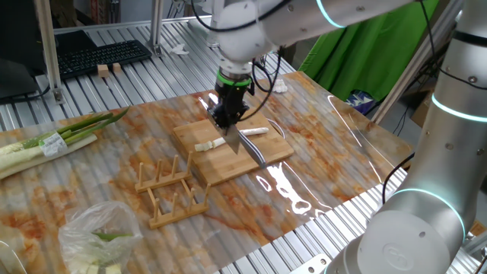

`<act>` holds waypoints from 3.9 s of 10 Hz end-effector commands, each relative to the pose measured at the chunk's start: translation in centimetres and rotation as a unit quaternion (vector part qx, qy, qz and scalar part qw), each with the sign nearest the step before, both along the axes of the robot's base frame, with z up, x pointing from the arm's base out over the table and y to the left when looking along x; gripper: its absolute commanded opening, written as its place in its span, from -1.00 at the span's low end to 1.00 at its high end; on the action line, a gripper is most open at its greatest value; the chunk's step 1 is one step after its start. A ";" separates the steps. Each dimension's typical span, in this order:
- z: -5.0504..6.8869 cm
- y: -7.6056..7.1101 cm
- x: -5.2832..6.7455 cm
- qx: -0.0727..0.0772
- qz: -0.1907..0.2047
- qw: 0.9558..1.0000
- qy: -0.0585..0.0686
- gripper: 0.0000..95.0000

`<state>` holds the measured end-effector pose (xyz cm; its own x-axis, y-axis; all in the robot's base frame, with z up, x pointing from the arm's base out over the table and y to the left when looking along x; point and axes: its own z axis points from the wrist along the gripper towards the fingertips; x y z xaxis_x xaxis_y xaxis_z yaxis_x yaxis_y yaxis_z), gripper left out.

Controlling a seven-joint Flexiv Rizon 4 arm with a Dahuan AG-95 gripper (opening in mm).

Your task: Chop the scallions

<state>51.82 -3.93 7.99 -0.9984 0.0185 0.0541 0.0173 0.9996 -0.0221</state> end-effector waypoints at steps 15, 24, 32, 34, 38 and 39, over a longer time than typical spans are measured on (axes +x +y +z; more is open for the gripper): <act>-1.5 0.5 1.1 0.008 -0.010 1.000 -0.001 -1.00; -5.2 1.3 1.6 0.008 -0.010 1.000 -0.021 -1.00; -1.8 0.6 0.8 0.011 -0.016 1.000 0.000 -1.00; -0.9 0.3 0.6 0.011 -0.015 1.000 0.005 -1.00; -0.3 -0.3 0.4 0.006 -0.006 1.000 0.002 -1.00; -0.5 -0.7 0.5 0.007 -0.002 1.000 0.002 -1.00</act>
<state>52.14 -4.84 7.48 -0.9982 0.0198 0.0574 0.0191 0.9997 -0.0121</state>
